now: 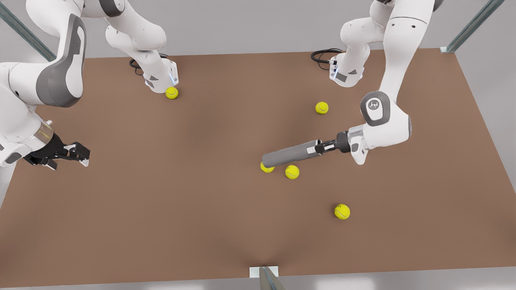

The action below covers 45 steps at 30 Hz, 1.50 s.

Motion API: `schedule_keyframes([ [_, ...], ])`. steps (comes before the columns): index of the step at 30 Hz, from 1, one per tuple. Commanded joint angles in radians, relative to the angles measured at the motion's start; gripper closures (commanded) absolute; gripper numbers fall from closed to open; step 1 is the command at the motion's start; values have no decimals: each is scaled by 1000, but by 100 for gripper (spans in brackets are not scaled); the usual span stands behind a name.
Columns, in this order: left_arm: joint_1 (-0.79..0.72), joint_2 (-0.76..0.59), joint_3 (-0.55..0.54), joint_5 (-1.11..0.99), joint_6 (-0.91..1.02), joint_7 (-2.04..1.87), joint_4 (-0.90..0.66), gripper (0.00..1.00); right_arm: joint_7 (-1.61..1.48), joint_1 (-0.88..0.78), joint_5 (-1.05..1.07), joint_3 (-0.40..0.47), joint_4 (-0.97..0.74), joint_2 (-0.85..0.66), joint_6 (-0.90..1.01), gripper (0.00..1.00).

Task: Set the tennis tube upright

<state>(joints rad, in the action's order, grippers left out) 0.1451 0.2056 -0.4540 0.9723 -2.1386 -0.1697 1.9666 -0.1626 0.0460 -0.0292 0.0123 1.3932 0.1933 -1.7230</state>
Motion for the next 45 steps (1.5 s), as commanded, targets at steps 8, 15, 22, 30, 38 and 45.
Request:
schedule_keyframes([
  [8,19,-41,3,-256,52,-59,-14,79,-9,5,0,0,-7,-6,-1,0],
  [15,17,-81,-5,-498,68,-185,-34,79,-3,15,-12,2,-5,-18,22,0],
  [22,14,-80,-5,-751,68,-240,-40,79,-2,14,-12,2,-5,-48,108,0],
  [30,14,-60,-5,-952,68,-241,-40,79,-3,11,-37,0,-5,-37,175,0],
  [38,7,-18,-5,-1064,68,-261,-40,79,-3,12,-38,3,-5,-38,172,0],
  [45,4,21,-6,-1064,60,-261,-48,79,-2,0,-38,2,-5,-37,172,0],
])
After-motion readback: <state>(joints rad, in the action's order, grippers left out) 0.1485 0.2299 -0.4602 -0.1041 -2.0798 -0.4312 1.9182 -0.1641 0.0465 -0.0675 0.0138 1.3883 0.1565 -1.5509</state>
